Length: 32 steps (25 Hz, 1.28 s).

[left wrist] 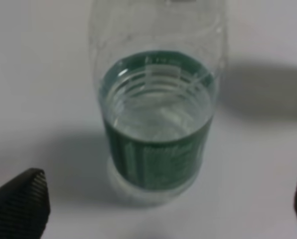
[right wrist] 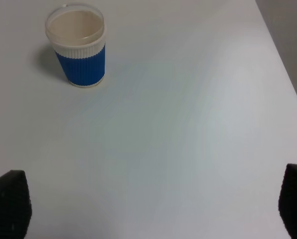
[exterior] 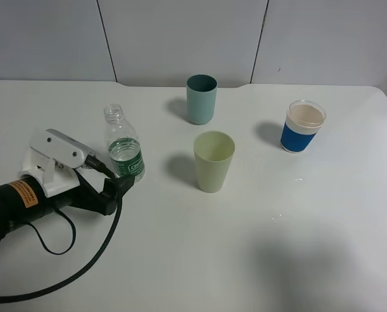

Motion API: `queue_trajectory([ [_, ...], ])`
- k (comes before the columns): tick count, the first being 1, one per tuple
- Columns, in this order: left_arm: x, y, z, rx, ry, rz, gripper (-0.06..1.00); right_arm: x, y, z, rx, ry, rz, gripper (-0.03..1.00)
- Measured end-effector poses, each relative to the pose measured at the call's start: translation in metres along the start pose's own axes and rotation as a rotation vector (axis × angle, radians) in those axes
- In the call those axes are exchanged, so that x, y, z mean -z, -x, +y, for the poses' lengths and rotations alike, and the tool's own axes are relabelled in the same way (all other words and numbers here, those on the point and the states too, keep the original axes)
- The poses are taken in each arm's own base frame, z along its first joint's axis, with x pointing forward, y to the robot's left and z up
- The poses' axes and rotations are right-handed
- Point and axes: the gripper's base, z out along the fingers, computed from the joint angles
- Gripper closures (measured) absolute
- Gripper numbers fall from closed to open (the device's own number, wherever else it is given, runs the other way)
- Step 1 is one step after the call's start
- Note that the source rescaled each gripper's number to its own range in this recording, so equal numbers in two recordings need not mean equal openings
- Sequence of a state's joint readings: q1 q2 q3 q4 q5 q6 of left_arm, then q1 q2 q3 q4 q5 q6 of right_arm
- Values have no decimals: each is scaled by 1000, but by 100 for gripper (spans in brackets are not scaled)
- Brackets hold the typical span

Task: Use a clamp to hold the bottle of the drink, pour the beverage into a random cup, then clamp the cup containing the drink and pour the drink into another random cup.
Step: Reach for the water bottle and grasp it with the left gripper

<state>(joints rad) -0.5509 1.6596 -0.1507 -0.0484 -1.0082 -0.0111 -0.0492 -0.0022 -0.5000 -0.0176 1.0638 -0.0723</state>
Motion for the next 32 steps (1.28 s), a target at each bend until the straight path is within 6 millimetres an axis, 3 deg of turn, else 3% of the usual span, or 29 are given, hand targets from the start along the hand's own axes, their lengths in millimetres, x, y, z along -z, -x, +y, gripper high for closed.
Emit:
queue_trajectory([
  [4, -9, -10, -1, -2, -16, -41, -6, 0, 0, 0, 0, 0, 0, -3],
  [7, -14, -27, -1, -7, -18, 33, -6, 0, 0, 0, 0, 0, 0, -3],
  [11, -22, -36, -2, -9, -21, 71, -6, 0, 0, 0, 0, 0, 0, -3],
  [17, -31, -30, 0, -5, -19, 38, -6, 0, 0, 0, 0, 0, 0, -3],
  [26, -65, 1, 2, 1, -68, -111, -6, 0, 0, 0, 0, 0, 0, -3],
  [32, -74, 0, 2, -2, -74, -115, -6, 0, 0, 0, 0, 0, 0, -3],
])
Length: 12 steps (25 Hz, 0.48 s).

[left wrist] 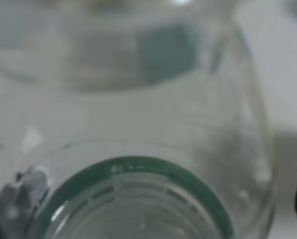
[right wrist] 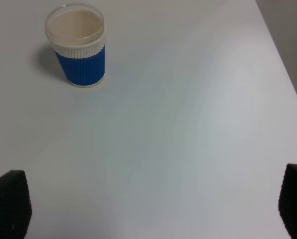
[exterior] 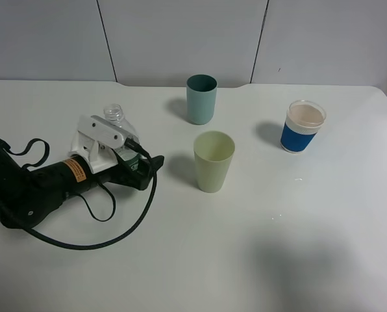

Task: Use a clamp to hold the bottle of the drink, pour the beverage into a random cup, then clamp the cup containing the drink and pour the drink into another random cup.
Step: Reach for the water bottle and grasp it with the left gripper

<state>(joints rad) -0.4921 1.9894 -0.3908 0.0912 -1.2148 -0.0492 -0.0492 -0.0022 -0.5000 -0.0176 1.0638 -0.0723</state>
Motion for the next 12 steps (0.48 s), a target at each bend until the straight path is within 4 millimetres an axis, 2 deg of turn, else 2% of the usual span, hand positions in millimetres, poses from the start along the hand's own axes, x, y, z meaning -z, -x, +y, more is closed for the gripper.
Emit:
queue_trajectory([
  [7, -9, -2, 0, -3, -7, -2, -5, 0, 0, 0, 0, 0, 0, -3],
  [9, -9, -2, 0, -3, -7, -2, 0, 0, 0, 0, 0, 0, 0, -3],
  [12, -9, -2, 0, 4, -7, -2, 15, 0, 0, 0, 0, 0, 0, -3],
])
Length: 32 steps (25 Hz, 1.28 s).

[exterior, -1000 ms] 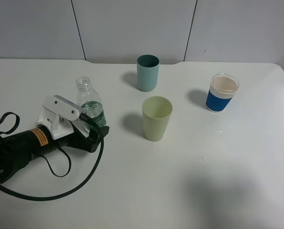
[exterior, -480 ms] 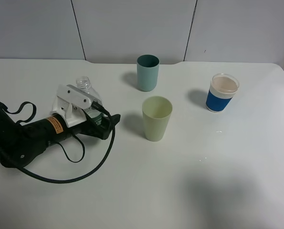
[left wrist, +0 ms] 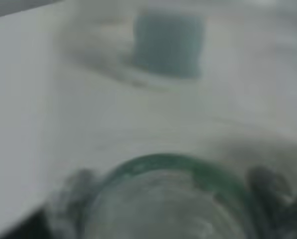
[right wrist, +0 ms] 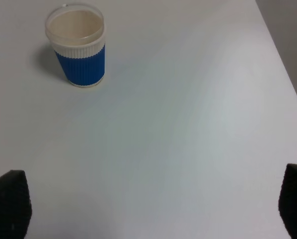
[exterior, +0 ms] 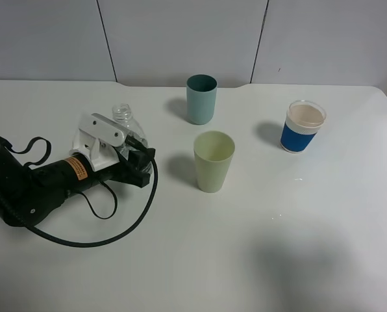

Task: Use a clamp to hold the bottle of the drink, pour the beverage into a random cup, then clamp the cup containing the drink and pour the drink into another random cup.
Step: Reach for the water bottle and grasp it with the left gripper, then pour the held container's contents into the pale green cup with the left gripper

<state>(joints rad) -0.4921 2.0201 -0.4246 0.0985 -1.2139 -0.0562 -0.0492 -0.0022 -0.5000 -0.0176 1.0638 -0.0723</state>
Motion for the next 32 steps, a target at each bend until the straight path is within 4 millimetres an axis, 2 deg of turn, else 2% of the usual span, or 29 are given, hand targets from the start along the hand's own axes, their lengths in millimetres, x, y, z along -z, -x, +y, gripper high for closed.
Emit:
queue_trajectory([
  [1, 0, 0, 0, 0, 0, 0, 15, 0, 0, 0, 0, 0, 0, -3],
  [2, 0, 0, 0, 1, 1, 0, 79, 0, 0, 0, 0, 0, 0, -3],
  [3, 0, 0, 0, 1, 1, -2, 94, 0, 0, 0, 0, 0, 0, -3],
  [4, 0, 0, 0, 1, 1, -2, 94, 0, 0, 0, 0, 0, 0, -3],
  [5, 0, 0, 0, 1, 1, -2, 88, 0, 0, 0, 0, 0, 0, -3],
  [6, 0, 0, 0, 0, 1, -2, 87, 0, 0, 0, 0, 0, 0, -3],
  [15, 0, 2, 1, 1, 3, -4, 87, 0, 0, 0, 0, 0, 0, -3],
  [19, 4, 14, 2, 4, 24, -25, 87, 0, 0, 0, 0, 0, 0, -3],
  [21, 11, 33, 4, 4, 58, -39, 87, 0, 0, 0, 0, 0, 0, -3],
  [27, 23, 50, 11, -5, 152, 18, 87, 0, 0, 0, 0, 0, 0, -3],
  [32, 41, 69, 20, -19, 283, 52, 87, 0, 0, 0, 0, 0, 0, -3],
])
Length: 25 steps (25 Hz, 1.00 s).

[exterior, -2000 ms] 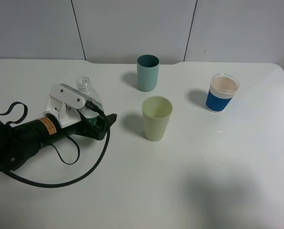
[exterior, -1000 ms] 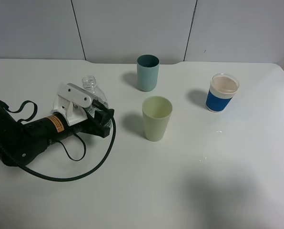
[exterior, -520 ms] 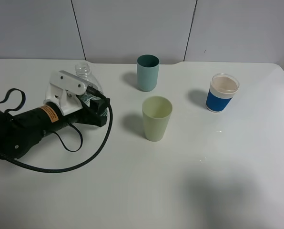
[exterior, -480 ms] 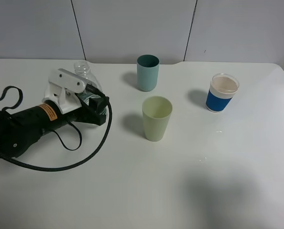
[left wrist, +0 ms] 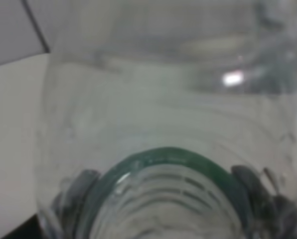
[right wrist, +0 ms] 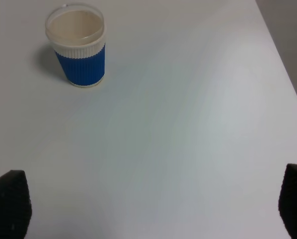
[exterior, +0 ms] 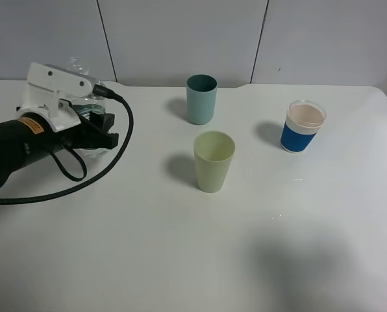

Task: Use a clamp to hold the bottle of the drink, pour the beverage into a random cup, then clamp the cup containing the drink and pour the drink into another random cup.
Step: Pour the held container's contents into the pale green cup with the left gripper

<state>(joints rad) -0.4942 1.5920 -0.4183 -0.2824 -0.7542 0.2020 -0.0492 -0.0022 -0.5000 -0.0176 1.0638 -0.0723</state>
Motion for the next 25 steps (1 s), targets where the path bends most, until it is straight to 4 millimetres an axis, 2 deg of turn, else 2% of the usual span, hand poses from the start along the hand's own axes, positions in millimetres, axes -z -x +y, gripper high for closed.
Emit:
queue_trajectory([
  [5, 15, 13, -1, -87, 126, 17, 87, 0, 0, 0, 0, 0, 0, -3],
  [8, 19, 22, -9, -220, 181, 52, 87, 0, 0, 0, 0, 0, 0, -3],
  [16, 18, 51, -44, -503, 213, 156, 87, 0, 0, 0, 0, 0, 0, -3],
  [21, 12, 57, -57, -569, 199, 167, 87, 0, 0, 0, 0, 0, 0, -3],
  [25, 8, 62, -57, -563, 238, 162, 87, 0, 0, 0, 0, 0, 0, -3],
])
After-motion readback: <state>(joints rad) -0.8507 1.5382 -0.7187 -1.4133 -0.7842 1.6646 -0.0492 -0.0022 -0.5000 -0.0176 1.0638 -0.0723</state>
